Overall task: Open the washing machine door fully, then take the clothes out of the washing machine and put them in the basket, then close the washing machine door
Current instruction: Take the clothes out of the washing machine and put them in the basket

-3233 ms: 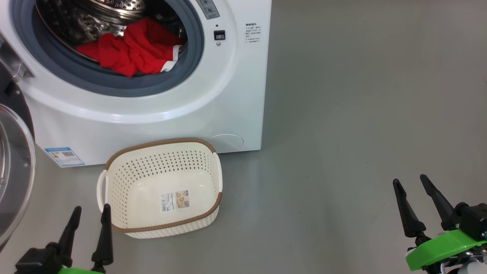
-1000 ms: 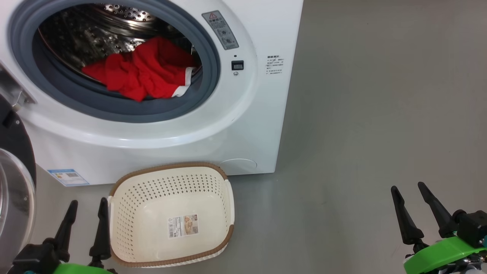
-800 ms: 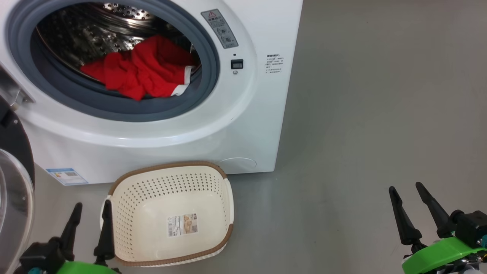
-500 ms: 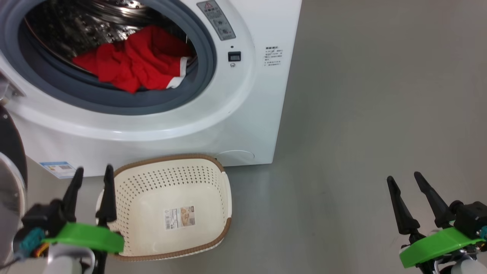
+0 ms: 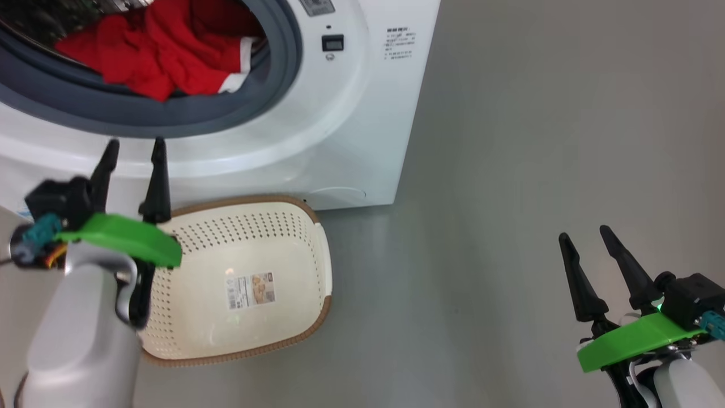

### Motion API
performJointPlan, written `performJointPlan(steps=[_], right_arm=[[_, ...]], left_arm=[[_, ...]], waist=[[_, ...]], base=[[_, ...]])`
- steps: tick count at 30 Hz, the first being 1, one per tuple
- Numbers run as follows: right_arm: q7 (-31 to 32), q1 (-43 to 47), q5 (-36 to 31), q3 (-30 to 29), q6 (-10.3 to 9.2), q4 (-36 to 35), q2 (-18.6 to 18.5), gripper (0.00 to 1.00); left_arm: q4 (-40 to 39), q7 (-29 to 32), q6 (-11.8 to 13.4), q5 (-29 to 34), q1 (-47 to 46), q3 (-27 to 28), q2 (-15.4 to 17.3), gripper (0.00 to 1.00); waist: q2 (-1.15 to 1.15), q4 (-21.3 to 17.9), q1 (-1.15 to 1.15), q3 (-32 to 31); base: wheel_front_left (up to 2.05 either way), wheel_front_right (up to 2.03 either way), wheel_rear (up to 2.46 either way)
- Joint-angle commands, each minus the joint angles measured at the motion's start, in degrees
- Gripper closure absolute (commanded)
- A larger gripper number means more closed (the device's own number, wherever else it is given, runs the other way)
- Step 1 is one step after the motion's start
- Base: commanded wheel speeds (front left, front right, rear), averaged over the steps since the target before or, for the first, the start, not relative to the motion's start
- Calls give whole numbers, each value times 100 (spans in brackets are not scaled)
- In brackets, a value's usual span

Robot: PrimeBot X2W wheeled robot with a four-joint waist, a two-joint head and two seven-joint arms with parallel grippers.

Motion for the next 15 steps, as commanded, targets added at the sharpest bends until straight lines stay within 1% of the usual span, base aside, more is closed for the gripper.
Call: performJointPlan(steps=[1, 15], right_arm=[[-69, -94, -49, 115, 9, -153, -24, 0], [-69, -534, -131, 193, 9, -192, 135, 0]], left_arm=[[-19, -36, -18, -50, -255, 112, 246, 0], [1705, -9, -18, -537, -2221, -790, 410, 0]], waist=[[0, -77, 0, 217], [0, -204, 0, 1000]], base=[[0, 0, 0], [0, 0, 0]])
